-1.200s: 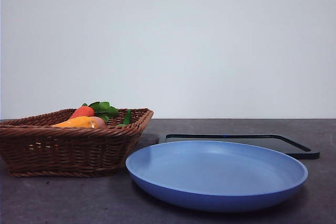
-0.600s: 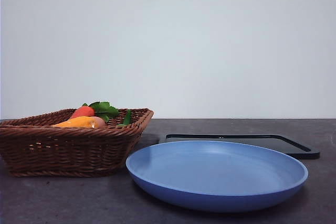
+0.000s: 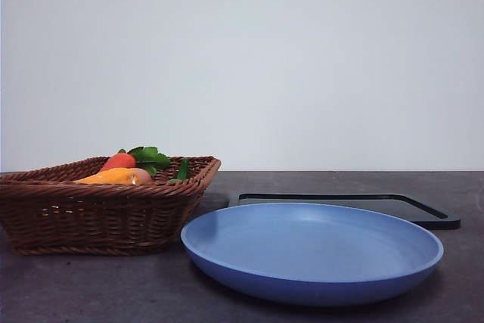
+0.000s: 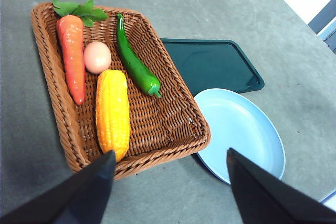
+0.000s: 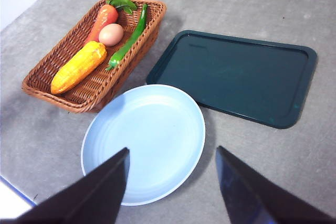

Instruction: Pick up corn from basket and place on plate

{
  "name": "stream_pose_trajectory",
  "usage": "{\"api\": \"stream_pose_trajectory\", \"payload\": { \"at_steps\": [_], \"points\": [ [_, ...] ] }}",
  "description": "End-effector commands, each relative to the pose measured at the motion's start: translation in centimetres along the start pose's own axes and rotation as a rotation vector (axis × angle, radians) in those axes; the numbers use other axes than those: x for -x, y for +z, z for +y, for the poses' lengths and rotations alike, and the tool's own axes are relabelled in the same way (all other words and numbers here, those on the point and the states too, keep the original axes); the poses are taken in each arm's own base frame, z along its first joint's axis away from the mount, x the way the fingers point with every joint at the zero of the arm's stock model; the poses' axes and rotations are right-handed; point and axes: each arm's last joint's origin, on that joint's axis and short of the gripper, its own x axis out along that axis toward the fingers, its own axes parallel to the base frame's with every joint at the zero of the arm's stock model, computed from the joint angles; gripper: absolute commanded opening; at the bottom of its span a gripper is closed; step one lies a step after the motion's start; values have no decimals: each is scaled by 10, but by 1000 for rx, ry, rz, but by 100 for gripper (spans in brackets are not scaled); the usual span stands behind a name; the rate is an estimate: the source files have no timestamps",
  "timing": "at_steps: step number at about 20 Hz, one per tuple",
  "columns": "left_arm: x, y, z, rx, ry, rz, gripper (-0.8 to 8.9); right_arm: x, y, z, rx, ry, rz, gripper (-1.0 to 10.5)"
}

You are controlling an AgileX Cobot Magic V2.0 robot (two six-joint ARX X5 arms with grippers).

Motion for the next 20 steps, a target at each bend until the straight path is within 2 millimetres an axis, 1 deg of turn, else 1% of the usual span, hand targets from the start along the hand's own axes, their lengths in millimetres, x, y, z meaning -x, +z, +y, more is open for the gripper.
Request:
{"api": "stream_pose_trajectory", "payload": {
  "at_steps": [1, 3, 5, 7, 11, 14, 16, 20],
  "points": [
    [2, 5, -2, -16, -7, -25, 356, -5, 7, -3, -33, 2, 18, 281],
    [2, 6, -2, -16, -7, -26, 356, -16, 10, -8, -71, 10, 67, 281],
    [2, 6, -2, -17, -7, -27, 356, -32, 14, -15, -114, 23, 132, 280],
    [2, 6, -2, -18, -7, -28, 356, -53, 18, -23, -148, 36, 201, 280],
    [2, 6, -2, -8, -7, -33, 356, -102, 21, -40, -177, 65, 320, 280],
    [3, 8, -2, -11, -9, -45, 356, -139, 17, -54, -199, 76, 389, 280],
    [3, 8, -2, -11, -9, -45, 356, -159, 11, -61, -209, 81, 433, 279],
    [3, 8, -2, -12, -9, -46, 356, -188, -2, -70, -231, 87, 506, 262]
  ]
}}
